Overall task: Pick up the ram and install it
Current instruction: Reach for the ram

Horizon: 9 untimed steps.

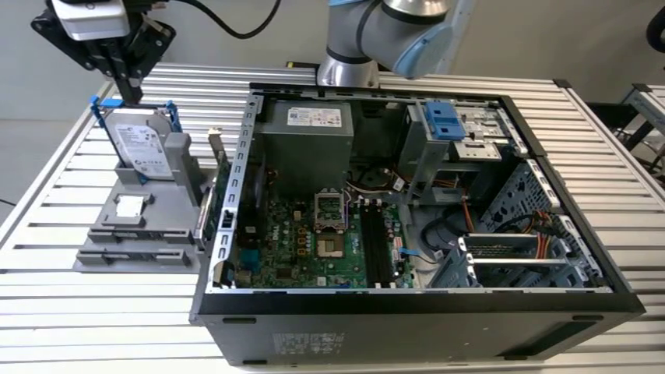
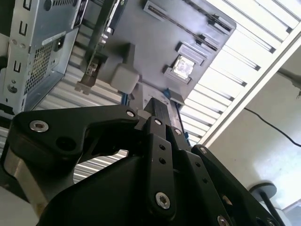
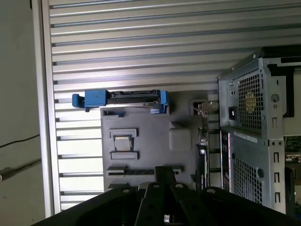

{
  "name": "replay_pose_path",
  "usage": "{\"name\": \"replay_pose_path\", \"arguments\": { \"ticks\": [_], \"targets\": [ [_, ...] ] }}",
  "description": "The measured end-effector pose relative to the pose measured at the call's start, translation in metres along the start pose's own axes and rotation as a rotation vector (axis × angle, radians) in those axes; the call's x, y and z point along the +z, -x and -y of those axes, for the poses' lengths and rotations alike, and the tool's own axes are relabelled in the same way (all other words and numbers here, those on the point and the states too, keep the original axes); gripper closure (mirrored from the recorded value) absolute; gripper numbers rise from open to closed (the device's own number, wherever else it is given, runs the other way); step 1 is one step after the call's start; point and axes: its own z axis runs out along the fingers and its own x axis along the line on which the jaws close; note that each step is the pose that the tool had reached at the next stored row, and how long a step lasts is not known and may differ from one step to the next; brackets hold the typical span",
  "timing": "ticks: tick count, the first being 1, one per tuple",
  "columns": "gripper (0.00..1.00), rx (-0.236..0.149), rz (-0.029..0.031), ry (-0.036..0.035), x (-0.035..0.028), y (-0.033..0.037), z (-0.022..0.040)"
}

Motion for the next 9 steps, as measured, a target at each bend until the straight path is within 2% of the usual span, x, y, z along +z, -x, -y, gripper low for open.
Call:
{"name": "replay_pose_path", "arguments": {
  "ticks": [9],
  "targets": [
    [1.0,0.0,-0.0001,-0.0001,0.0005,-0.0095,0.0004]
  ]
}}
